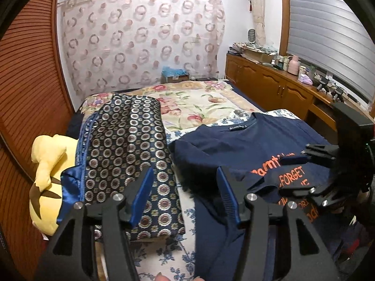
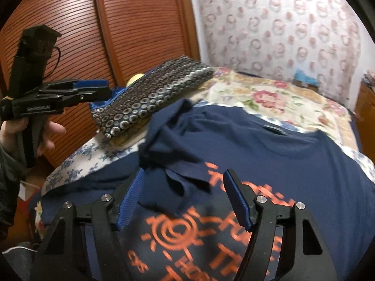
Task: Fold small clothes
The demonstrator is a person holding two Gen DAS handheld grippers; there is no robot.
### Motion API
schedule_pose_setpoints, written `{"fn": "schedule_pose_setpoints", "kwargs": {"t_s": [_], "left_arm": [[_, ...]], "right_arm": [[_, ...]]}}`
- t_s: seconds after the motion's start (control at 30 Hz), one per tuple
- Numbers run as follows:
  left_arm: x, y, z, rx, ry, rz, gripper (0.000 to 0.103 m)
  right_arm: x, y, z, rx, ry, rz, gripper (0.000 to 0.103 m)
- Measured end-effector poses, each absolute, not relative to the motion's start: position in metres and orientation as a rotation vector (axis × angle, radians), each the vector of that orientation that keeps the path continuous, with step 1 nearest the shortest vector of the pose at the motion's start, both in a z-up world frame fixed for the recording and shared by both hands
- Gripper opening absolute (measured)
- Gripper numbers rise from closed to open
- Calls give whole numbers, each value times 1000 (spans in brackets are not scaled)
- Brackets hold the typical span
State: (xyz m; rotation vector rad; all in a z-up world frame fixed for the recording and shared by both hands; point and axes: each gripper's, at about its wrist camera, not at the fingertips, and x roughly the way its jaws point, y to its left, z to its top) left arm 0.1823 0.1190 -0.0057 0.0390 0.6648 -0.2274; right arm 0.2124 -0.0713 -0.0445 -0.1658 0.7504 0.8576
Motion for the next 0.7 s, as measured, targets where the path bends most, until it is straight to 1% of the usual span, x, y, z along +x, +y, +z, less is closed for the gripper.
{"fn": "schedule_pose_setpoints", "kwargs": {"t_s": [0.1, 0.27, 0.3, 0.37, 0.4, 0.43, 0.47, 0.53, 0.63, 0.7], "left_arm": [[183, 128, -6, 16, 655, -214, 55], [186, 140, -8, -6, 656, -191, 55], [187, 142, -9, -13, 659, -189, 55], [189, 145, -12, -29, 666, -184, 55], [191, 146, -14, -30, 671, -180, 55], [192, 147, -15, -28, 673, -173, 55], [193, 148, -17, -27, 676, -166, 55], [197, 150, -19, -34, 681, -164, 55], [202, 150, -21, -45, 692, -175, 55], [204, 148, -22, -41, 695, -184, 55]], "right_arm": [[219, -46, -53, -182, 791, 913, 70], [227, -13, -63, -220, 838, 973, 62], [229, -9, -65, -222, 845, 979, 58], [234, -1, -69, -238, 862, 980, 55], [235, 3, -72, -253, 866, 978, 51], [237, 5, -73, -265, 870, 977, 43], [239, 8, -76, -281, 873, 970, 39], [244, 10, -79, -321, 871, 953, 10], [254, -1, -71, -319, 859, 967, 5], [265, -11, -59, -309, 840, 954, 5]]}}
